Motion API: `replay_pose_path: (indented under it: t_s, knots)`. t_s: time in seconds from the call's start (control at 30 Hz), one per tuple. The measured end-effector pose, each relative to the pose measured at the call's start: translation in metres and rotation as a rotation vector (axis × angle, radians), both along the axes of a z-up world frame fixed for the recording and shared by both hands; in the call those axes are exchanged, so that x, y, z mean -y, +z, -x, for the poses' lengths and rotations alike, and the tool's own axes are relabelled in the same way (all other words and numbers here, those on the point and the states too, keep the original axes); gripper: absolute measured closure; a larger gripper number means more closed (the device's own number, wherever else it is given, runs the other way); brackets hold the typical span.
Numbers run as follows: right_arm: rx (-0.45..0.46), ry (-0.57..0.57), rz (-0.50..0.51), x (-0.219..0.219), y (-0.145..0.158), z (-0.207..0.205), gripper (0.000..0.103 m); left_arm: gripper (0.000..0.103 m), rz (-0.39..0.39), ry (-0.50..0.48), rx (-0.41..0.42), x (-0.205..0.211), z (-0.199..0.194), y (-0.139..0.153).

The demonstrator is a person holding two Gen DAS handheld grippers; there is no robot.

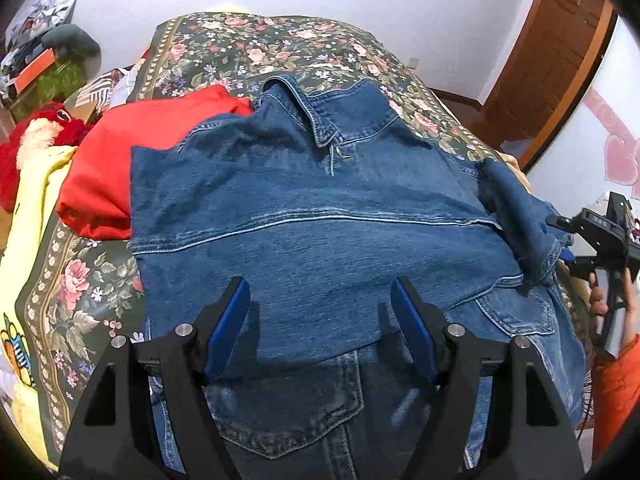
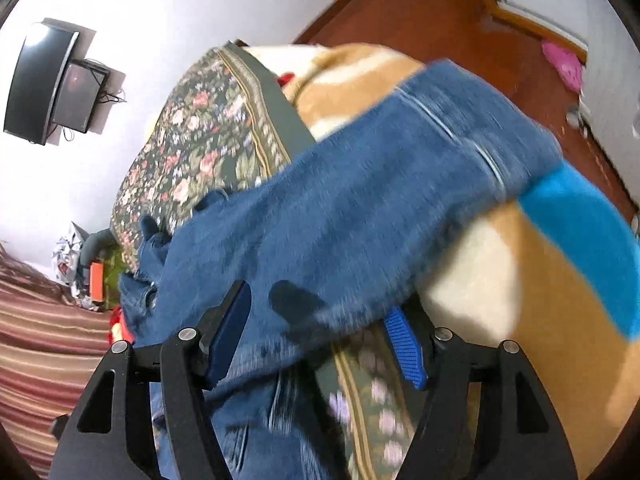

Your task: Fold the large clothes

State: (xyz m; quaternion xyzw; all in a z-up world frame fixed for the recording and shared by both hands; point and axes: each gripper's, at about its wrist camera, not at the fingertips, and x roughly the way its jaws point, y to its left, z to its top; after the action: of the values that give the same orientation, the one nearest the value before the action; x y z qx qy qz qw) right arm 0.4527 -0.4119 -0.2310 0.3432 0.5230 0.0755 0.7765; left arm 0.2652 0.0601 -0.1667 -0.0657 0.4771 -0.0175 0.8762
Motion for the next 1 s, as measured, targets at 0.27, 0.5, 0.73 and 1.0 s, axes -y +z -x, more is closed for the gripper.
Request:
replay_pose_path:
  t_s: [0.27,0.5,0.73,1.0]
  knots:
    - [0.05,-0.043,0.067,0.002,0.023,-0.01,0.088,0.031,0.019,0.003,0.013,-0.006,0.005,0.001]
    - [0.261,0.035,0.096,-0.029,0.102,-0.015,0.09,0.031,0.044,0.028,0.024,-0.019,0.01,0.002]
    - [0.481,0.287,0.05,-0.119,0.178,-0.004,0.091,0.031,0.056,0.05,0.037,-0.03,0.019,0.005]
    - [0.472,0.6,-0.03,-0.236,0.165,0.026,0.091,0.031,0.049,0.094,0.06,-0.049,0.032,0.016]
